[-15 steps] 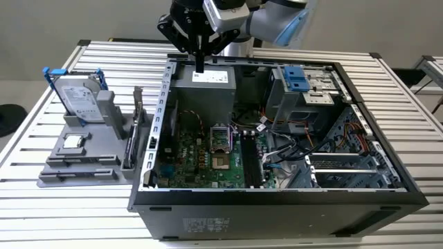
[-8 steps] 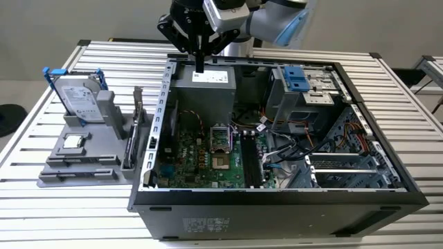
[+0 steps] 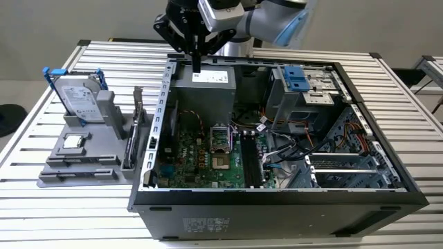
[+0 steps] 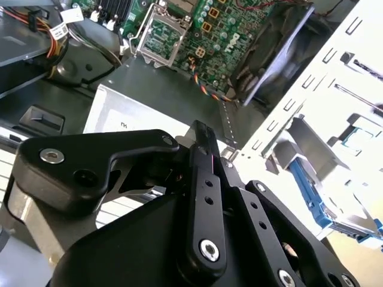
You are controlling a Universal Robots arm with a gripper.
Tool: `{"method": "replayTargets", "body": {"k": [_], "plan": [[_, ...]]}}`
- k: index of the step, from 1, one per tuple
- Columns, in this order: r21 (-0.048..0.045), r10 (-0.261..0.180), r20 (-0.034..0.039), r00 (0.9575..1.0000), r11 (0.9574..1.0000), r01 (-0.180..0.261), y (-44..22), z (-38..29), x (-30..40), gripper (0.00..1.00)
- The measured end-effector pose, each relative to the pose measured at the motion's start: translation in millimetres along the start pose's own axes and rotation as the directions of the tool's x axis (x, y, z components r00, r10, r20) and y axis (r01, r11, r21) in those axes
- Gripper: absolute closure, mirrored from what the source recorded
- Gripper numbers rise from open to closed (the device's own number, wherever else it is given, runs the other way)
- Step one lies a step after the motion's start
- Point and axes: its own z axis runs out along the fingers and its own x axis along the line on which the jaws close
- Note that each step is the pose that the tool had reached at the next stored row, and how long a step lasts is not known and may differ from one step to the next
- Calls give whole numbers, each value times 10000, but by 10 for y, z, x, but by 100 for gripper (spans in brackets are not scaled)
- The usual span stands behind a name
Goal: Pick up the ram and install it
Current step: 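Reach for the ram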
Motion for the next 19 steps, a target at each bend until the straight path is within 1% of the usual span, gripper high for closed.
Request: {"method": "replayTargets", "body": {"k": [8, 19], "plan": [[-1, 0, 0, 10000, 10000, 0, -6, -2, 89, 100], [0, 0, -1, 10000, 10000, 0, -16, -5, 235, 100]]}}
